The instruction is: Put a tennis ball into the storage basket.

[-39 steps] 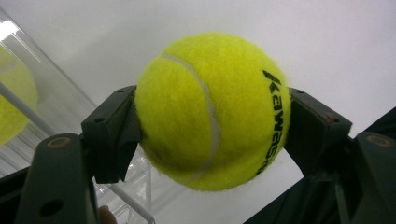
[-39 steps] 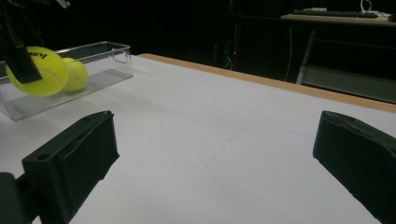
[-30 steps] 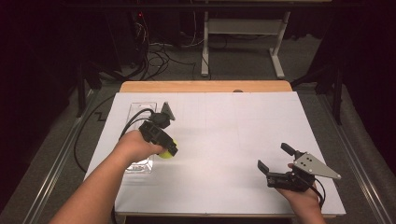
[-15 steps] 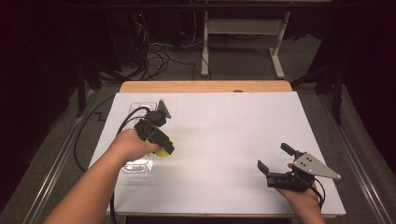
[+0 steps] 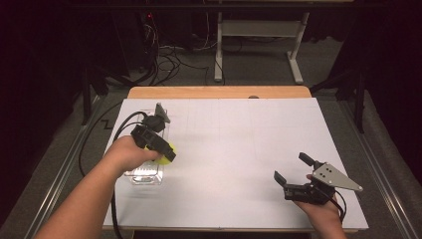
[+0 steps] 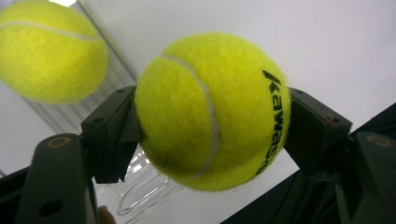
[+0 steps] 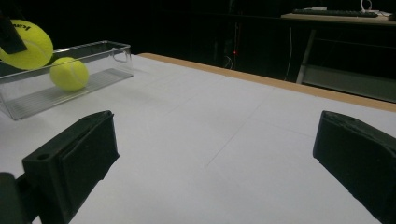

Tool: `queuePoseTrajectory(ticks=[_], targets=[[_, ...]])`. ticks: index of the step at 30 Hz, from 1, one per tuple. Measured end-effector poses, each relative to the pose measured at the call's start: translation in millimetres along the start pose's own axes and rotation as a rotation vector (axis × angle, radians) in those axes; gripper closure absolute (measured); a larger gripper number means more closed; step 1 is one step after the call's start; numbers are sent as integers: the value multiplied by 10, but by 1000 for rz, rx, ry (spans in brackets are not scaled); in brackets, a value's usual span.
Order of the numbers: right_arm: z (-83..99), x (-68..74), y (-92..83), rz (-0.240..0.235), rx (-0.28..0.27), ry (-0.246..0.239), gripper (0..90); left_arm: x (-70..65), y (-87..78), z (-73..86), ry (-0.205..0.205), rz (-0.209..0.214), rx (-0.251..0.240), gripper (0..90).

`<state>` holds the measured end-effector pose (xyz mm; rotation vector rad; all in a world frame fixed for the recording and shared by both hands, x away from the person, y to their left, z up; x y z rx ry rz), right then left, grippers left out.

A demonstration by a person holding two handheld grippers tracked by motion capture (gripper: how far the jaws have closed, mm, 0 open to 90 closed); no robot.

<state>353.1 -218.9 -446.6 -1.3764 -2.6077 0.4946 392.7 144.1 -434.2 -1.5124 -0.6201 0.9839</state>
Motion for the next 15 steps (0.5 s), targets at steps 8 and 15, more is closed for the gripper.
queuePoseTrajectory(ticks=[8,15], targets=[[-2,-7,-5,1,-3,4,4,175,-65,100,-39,-11,-9,267],[-2,0,-1,1,-1,-2,4,316,-73,185,-73,-19,-11,267]])
Point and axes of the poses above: each handheld gripper's, and its own axes: y roughly forward along the jaws, z roughly out of its underside, x roughly to its left, the point moved 10 cm from there along y, roughly forward along the jaws, and after that the axes turned 8 degrees about x, right-handed, at the moved point
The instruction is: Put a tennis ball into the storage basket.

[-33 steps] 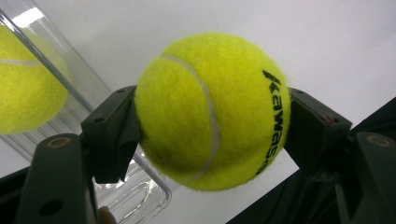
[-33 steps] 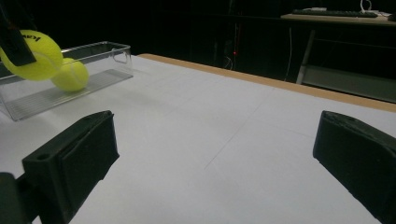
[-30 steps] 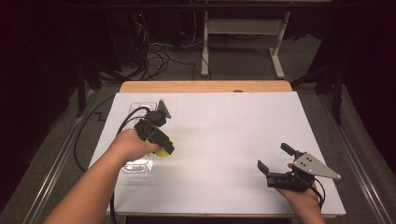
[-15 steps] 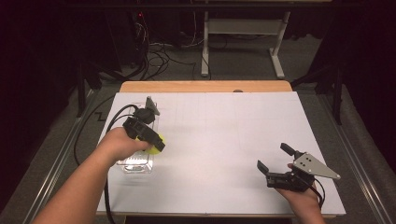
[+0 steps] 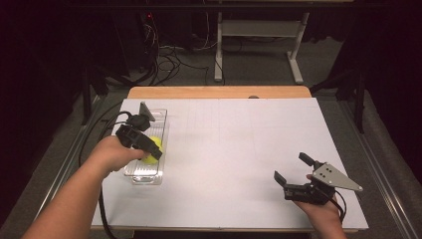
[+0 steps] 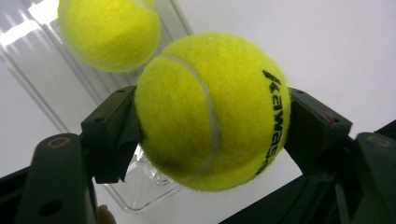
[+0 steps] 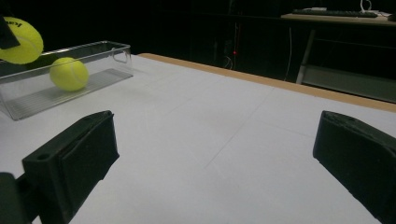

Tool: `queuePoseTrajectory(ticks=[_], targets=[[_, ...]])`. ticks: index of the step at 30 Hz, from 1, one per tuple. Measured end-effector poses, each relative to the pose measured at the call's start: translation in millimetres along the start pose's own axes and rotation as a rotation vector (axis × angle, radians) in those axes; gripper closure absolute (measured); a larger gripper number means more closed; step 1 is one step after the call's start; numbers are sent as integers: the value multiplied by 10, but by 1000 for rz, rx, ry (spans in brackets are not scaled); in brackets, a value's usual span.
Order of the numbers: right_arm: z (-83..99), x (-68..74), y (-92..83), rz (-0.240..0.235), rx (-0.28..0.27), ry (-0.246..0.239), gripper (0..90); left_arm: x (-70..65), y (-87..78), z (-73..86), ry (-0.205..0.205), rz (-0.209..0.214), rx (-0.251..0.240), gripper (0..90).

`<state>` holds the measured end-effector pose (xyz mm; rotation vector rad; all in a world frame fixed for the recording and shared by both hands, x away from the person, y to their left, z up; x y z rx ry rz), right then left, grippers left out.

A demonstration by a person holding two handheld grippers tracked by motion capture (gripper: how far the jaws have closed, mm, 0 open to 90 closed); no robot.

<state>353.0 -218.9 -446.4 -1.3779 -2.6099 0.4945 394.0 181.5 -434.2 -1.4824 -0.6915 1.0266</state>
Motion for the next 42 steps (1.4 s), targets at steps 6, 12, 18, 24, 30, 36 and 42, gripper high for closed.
queuePoseTrajectory(ticks=[6,12,18,24,30,36,42], targets=[[-2,-1,-6,1,-2,4,4,122,-3,67,-33,-12,7,267],[-6,-1,-7,1,-4,4,4,196,-8,114,-54,-17,11,267],[-3,0,-7,1,-3,3,4,219,5,147,-57,-18,19,267],[0,-1,-3,2,-1,3,4,214,-13,154,-54,-23,19,267],[-1,5,2,2,0,1,4,195,29,165,-49,-26,32,266],[0,-5,-8,2,-3,5,4,209,109,162,-51,-47,49,266],[-2,-9,-8,2,-3,5,4,220,178,158,-52,-48,57,266]])
Point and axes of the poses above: each handheld gripper's, and its own axes: y roughly forward along the jaws, z roughly out of its underside, x roughly to its left, the point moved 10 cm from there along y, roughly forward along the jaws, and after that the axes turned 8 degrees about x, right-handed, at the moved point
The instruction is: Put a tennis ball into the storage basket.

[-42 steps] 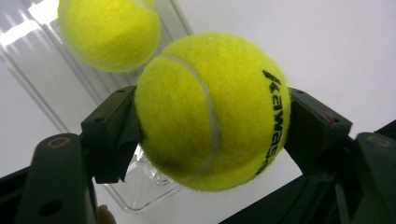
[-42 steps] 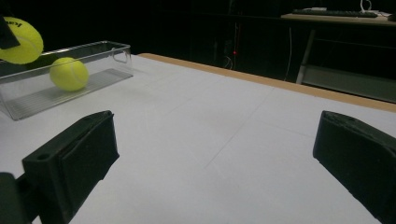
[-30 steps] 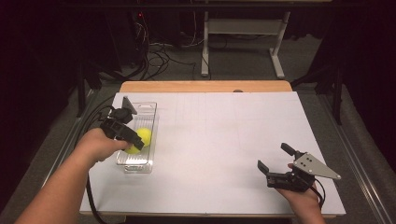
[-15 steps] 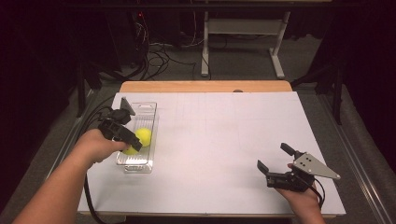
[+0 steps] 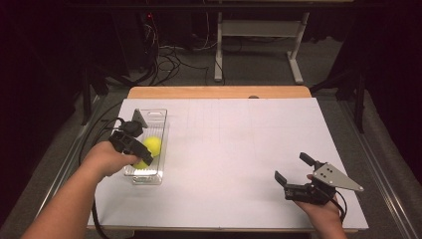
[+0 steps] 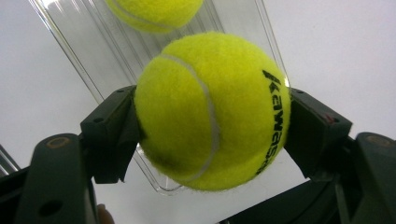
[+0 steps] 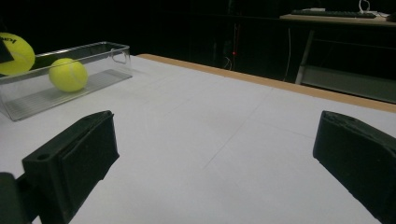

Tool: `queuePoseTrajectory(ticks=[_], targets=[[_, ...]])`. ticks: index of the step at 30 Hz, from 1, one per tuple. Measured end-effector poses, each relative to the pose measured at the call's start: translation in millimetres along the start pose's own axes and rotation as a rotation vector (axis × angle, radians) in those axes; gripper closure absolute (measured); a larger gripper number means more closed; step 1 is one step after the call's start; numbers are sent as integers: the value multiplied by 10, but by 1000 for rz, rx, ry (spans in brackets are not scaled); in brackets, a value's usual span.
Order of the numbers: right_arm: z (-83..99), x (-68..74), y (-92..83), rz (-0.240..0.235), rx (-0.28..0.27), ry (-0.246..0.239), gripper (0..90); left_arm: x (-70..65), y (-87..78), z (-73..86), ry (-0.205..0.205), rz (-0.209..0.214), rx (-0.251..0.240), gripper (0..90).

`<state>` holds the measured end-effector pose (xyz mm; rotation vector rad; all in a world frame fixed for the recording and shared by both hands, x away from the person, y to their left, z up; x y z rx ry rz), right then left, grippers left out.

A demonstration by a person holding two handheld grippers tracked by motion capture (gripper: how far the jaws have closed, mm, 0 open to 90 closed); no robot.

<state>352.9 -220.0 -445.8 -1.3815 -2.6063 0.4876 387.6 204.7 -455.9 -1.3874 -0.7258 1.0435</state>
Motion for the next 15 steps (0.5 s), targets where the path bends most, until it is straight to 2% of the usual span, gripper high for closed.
queuePoseTrajectory(ticks=[15], targets=[[0,13,4,0,3,-5,4,-11,159,-22,-6,-12,18,264]])
Point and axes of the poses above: each handheld gripper's, and its own axes: y roughly forward along the jaws, z roughly out of its underside, x roughly to its left, the point moved 10 cm from there along y, roughly forward along the jaws, and after that the axes turned 8 degrees about x, right-handed, at the moved point
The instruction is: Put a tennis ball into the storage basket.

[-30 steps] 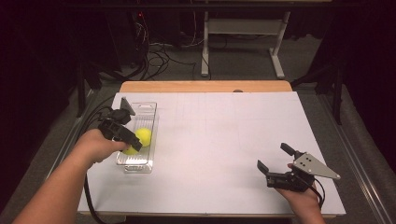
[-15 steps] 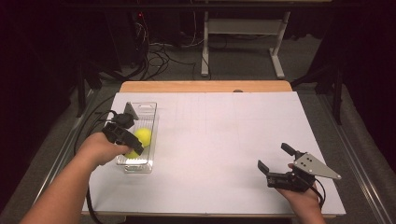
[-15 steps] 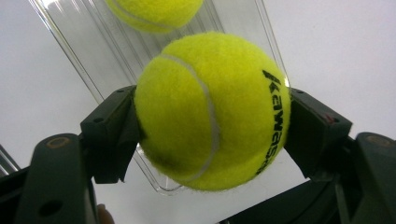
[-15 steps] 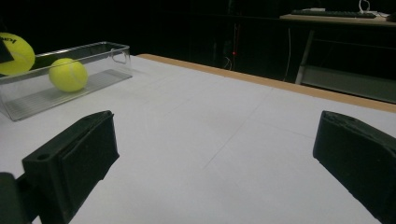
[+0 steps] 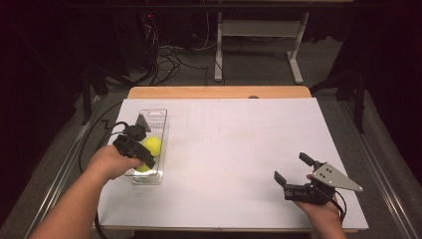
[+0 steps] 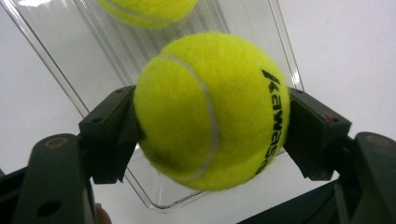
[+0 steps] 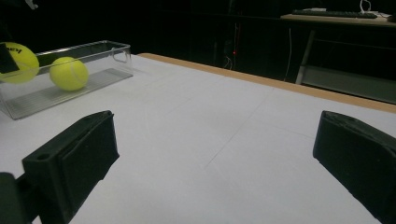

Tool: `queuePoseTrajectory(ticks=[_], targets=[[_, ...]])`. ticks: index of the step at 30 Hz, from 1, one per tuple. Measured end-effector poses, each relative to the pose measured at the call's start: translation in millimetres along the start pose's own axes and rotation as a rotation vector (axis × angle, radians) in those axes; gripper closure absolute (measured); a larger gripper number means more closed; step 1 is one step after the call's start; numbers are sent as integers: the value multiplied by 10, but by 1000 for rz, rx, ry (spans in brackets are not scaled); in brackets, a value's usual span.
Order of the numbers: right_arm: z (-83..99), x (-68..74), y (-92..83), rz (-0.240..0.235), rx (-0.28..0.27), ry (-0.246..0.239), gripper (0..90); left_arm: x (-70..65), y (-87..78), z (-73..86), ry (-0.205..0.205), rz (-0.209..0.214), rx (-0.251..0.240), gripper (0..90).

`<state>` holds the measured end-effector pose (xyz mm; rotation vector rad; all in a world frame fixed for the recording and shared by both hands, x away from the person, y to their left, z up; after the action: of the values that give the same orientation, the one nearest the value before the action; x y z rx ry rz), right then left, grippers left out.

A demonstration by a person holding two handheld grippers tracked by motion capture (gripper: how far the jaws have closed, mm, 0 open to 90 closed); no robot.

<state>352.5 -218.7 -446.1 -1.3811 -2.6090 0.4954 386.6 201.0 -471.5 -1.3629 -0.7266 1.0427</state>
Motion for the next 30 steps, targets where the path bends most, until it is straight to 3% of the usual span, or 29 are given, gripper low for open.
queuePoseTrajectory(ticks=[26,30], targets=[[-5,8,-2,-2,-2,-3,4,6,-29,0,1,4,-17,260],[-5,11,-2,-3,-2,-4,4,-49,-74,-38,29,26,-44,138]])
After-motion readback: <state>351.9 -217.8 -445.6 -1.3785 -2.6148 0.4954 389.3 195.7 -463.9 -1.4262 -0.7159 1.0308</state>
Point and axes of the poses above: each handheld gripper's, and its own axes: y roughly forward along the jaws, z roughly out of its underside, x roughly to its left, the point moved 10 cm from there along y, roughly forward along the jaws, and after that the axes turned 8 degrees about x, right-handed, at the moved point
